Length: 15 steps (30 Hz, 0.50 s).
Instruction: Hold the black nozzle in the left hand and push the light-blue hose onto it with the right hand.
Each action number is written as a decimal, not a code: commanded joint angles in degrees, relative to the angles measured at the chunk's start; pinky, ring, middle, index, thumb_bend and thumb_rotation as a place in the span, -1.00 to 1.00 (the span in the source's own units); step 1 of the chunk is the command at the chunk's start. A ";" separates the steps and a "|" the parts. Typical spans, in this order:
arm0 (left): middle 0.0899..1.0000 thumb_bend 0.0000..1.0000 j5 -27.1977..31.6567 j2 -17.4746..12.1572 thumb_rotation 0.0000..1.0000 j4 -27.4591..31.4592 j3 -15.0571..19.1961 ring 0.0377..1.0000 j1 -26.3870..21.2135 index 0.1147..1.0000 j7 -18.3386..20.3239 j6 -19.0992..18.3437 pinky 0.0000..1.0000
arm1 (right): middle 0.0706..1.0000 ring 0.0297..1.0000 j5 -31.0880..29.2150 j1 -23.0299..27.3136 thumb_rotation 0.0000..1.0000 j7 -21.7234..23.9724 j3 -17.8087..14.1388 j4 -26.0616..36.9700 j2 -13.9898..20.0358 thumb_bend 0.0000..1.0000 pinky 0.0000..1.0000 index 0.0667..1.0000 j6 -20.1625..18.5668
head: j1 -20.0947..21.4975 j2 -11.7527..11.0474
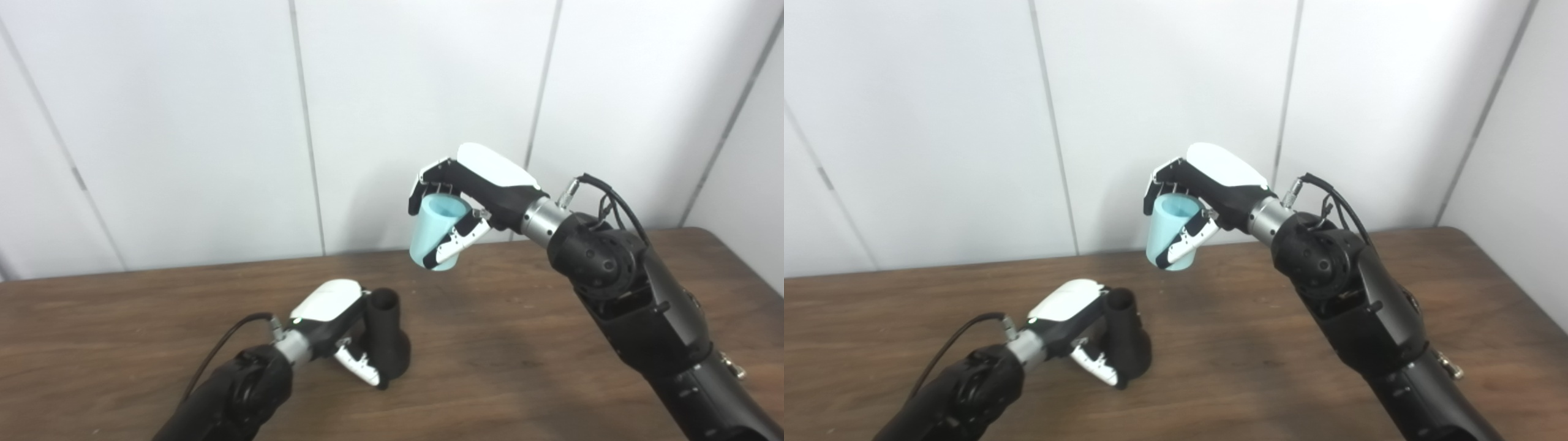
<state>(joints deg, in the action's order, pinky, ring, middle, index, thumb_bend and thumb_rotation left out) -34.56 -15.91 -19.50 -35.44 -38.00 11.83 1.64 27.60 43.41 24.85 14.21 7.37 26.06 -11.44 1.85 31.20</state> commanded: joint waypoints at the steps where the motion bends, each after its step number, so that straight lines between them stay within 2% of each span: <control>1: -0.20 0.05 -3.02 1.36 -1.00 -2.09 -3.96 0.08 3.30 -0.14 6.41 -2.31 0.87 | -0.12 -0.16 -1.20 3.90 -1.00 -0.15 -1.16 1.59 0.01 0.04 -0.23 -0.09 1.43 | -1.02 0.48; 3: -0.23 0.05 -3.41 1.62 -1.00 -1.71 -4.09 0.08 3.26 -0.13 6.42 -3.05 0.86 | -0.10 -0.18 -1.80 4.37 -1.00 0.41 -1.04 1.43 -0.63 0.04 -0.30 -0.08 1.10 | -1.57 0.76; 9: -0.28 0.05 -4.42 2.40 -1.00 -0.88 -4.32 0.10 3.22 -0.13 6.66 -4.84 0.84 | -0.08 -0.20 -2.70 4.91 -1.00 1.78 -0.99 1.73 -1.29 0.04 -0.32 -0.07 0.93 | -2.55 1.64; 15: -0.06 0.04 -4.96 2.59 -1.00 -0.12 -4.71 0.21 2.89 -0.21 7.62 -6.55 0.81 | -0.08 -0.20 -2.37 4.57 -1.00 1.65 -0.38 1.64 -2.57 0.04 -0.31 -0.06 0.80 | -2.94 2.38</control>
<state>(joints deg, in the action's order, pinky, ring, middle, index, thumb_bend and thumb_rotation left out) -37.18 -14.71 -17.40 -36.17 -38.41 13.55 -3.62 25.39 45.10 27.20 14.30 7.33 23.59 -11.45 -0.97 33.40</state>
